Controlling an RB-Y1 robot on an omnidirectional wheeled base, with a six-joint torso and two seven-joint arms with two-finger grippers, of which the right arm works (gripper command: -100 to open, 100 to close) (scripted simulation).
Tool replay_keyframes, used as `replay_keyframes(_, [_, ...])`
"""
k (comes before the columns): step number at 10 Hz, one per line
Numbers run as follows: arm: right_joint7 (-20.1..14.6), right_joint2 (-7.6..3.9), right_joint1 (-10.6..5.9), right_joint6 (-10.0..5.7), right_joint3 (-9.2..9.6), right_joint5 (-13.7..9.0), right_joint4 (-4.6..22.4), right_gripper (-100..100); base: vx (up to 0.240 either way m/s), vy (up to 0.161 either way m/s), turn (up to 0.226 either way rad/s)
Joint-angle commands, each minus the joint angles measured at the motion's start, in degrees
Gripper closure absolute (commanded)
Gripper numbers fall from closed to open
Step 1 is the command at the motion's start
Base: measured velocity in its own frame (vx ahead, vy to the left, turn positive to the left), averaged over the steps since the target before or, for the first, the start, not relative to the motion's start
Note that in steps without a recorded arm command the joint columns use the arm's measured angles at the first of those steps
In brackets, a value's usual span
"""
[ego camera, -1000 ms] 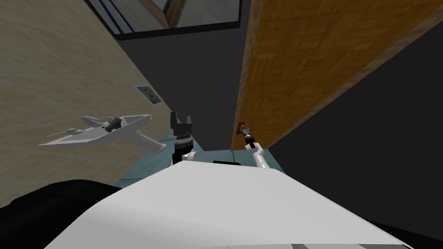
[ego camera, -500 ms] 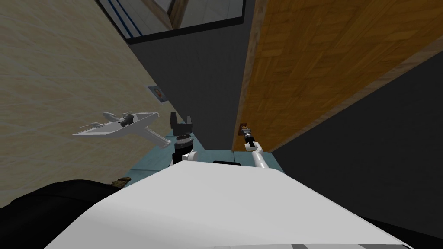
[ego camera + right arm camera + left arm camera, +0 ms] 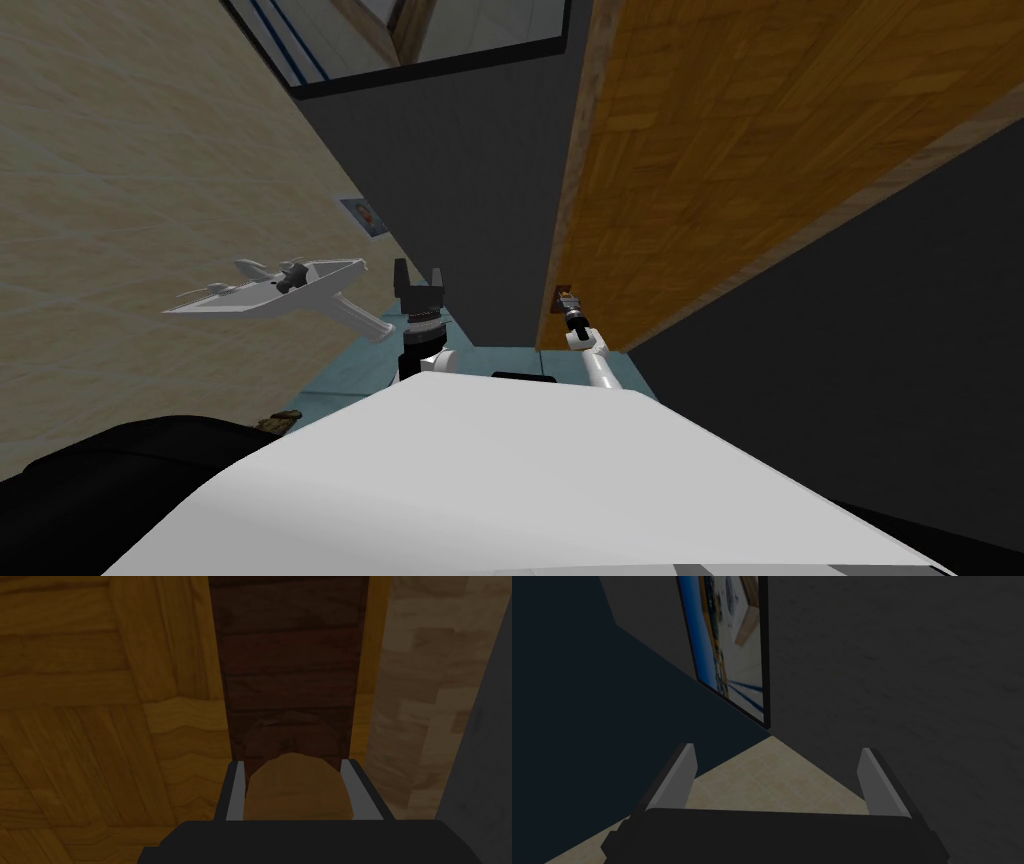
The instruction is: Pull the door open
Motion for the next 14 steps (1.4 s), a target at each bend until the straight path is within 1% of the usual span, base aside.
replay_keyframes(1, [-0.5, -0.30, 0.55, 0.87, 0.14, -1.9, -0.3, 100, -0.020, 0.006, -0.001])
replay_keyframes(4, [-1.7, -0.84, 1.74, 3.02, 0.61, -6.8, -1.2, 100, -0.041, 0.031, -0.015])
replay_keyframes(5, [-2.2, -1.04, 2.25, 4.03, 0.87, -8.4, -1.7, 100, -0.040, 0.031, -0.016])
replay_keyframes(6, [-2.2, -1.04, 2.25, 4.03, 0.87, -9.4, -1.7, 100, -0.040, 0.015, 0.000])
replay_keyframes(7, [-2.8, -1.23, 2.77, 5.03, 1.12, -11.5, -2.1, 100, -0.039, 0.015, -0.003])
replay_keyframes(8, [-2.8, -1.23, 2.77, 5.03, 1.12, -11.9, -2.1, 100, -0.028, 0.013, -0.010])
replay_keyframes(9, [-3.5, -1.42, 3.35, 6.21, 1.44, -14.2, -2.7, 100, -0.028, 0.012, -0.010])
replay_keyframes(10, [-3.5, -1.42, 3.35, 6.21, 1.44, -14.9, -2.7, 100, -0.024, 0.010, -0.003])
replay_keyframes(11, [-4.2, -1.60, 3.96, 7.47, 1.78, -17.0, -3.3, 100, -0.034, 0.011, -0.013])
replay_keyframes(12, [-4.2, -1.60, 3.96, 7.47, 1.78, -18.2, -3.3, 100, -0.027, 0.012, -0.004])
replay_keyframes(13, [-4.9, -1.77, 4.58, 8.75, 2.12, -20.1, -3.9, 100, -0.032, 0.014, -0.008])
replay_keyframes(14, [-4.9, -1.77, 4.58, 8.75, 2.12, -21.6, -3.9, 100, -0.031, 0.013, -0.015])
